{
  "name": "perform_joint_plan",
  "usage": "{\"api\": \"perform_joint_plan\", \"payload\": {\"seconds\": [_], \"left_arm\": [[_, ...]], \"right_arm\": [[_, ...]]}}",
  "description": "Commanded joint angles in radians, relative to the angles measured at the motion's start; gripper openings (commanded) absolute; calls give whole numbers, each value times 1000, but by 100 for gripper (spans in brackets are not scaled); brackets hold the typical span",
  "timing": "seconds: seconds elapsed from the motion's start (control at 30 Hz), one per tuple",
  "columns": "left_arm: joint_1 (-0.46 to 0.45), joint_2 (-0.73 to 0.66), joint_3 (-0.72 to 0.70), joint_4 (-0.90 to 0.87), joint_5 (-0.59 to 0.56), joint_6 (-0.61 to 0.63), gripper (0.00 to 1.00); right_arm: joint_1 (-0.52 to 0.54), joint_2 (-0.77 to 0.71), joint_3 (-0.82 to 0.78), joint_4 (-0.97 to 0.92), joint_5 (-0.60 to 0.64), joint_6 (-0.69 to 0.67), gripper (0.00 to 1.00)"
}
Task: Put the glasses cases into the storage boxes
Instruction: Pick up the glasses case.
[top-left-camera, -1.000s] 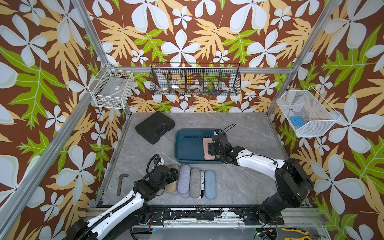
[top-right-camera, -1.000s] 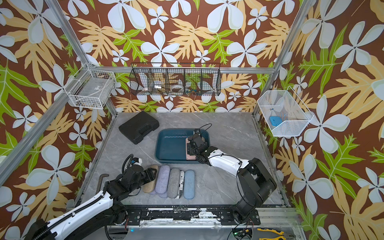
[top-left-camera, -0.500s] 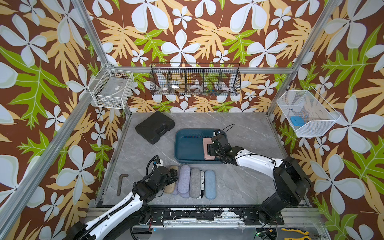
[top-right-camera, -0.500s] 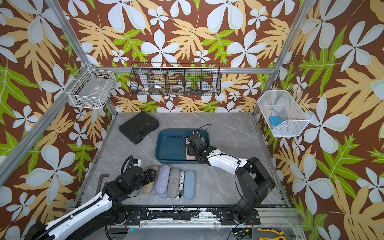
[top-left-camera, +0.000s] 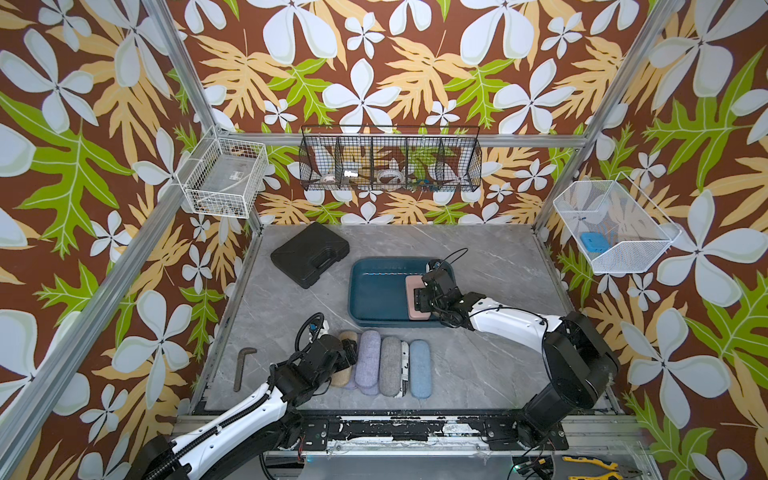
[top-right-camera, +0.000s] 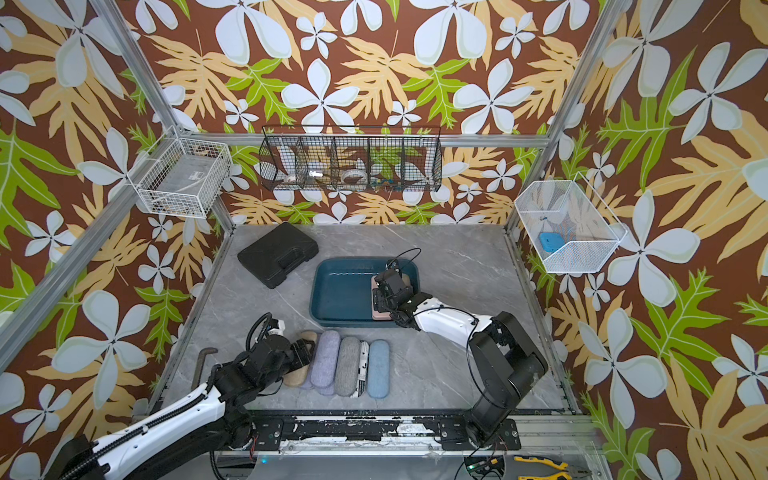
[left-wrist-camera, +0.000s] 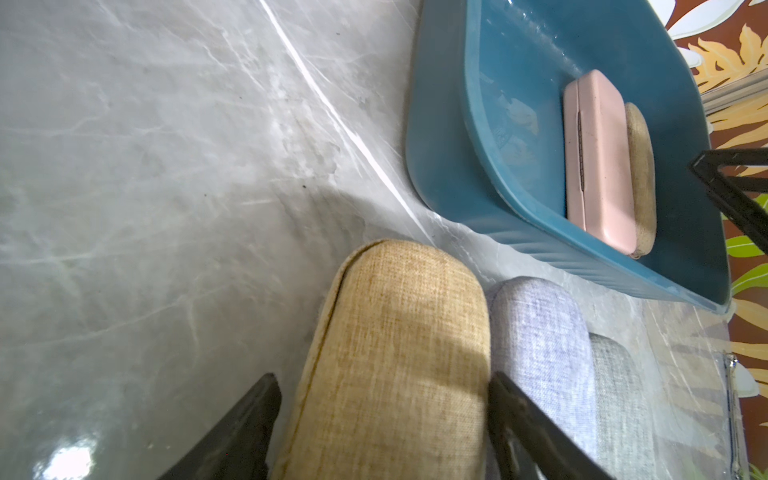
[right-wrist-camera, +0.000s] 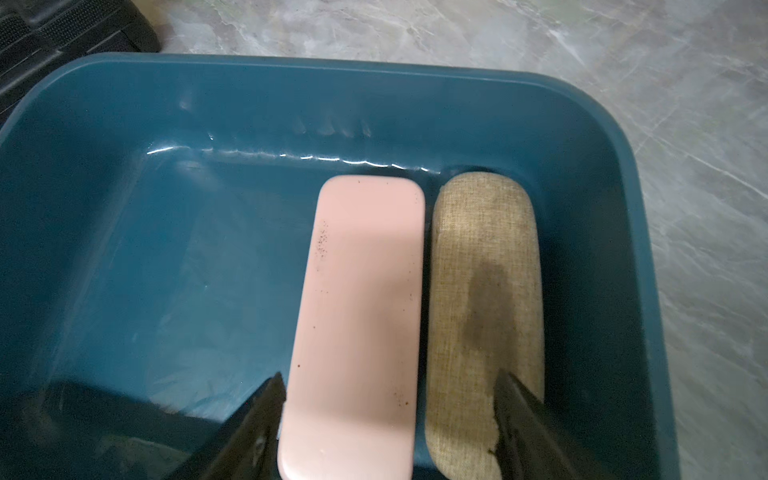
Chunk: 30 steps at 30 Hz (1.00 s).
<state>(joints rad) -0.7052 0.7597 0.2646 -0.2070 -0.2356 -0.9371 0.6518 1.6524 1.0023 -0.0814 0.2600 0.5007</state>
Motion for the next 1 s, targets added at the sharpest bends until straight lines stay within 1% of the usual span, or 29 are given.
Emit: {"api": "perform_joint_plan", "payload": {"seconds": [0.0,0.43,0.97], "left_arm": [[-6,6,5,-32,-25,0,80],[-17,-1,31,-26,-39,27,80],[-42,53,28,-32,-60,50,78]], "right_arm": [[-5,0,2,16,1,5,78],[-8,6,4,15,-4,4,78],[-10,35,27,11,-18,1,78]]}}
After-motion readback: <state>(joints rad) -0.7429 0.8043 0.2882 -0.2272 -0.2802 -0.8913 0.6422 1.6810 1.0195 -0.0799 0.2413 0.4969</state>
